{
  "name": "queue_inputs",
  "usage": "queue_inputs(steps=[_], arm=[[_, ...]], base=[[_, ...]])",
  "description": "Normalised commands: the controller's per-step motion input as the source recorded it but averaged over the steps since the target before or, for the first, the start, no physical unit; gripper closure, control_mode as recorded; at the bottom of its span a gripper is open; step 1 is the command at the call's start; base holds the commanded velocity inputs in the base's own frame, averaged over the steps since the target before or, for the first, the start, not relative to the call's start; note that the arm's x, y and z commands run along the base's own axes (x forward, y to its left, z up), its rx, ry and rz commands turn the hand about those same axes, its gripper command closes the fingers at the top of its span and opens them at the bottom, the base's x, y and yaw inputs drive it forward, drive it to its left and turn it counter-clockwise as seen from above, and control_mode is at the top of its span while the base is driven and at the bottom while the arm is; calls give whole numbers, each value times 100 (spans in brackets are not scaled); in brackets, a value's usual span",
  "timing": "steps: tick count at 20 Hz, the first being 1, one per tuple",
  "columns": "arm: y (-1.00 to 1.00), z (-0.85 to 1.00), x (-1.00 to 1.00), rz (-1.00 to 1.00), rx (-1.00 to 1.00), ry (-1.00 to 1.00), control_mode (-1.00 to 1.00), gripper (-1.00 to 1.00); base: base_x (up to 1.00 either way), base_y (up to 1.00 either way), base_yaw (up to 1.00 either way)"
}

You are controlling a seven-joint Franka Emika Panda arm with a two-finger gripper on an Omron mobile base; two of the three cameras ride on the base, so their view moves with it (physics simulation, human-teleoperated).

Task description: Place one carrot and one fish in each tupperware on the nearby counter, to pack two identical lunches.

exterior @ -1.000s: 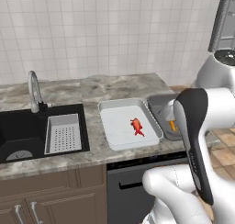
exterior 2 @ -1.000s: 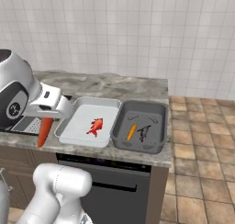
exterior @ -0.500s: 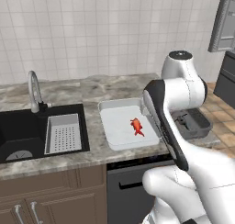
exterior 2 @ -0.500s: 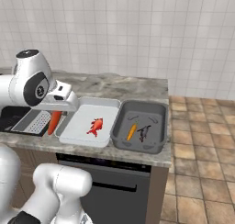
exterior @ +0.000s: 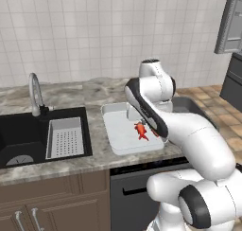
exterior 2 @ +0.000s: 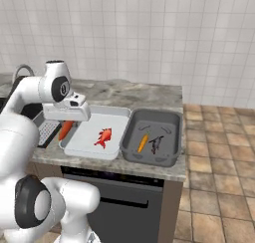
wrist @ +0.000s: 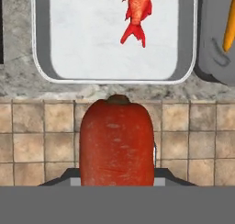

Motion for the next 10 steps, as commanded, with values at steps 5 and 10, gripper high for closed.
queue_inputs(steps=[5, 10], arm=[[22, -42, 46, -3, -1, 4, -100, 100], [3, -41, 35, -7, -2, 0, -100, 100]], base=[[0, 0, 0], [0, 0, 0]])
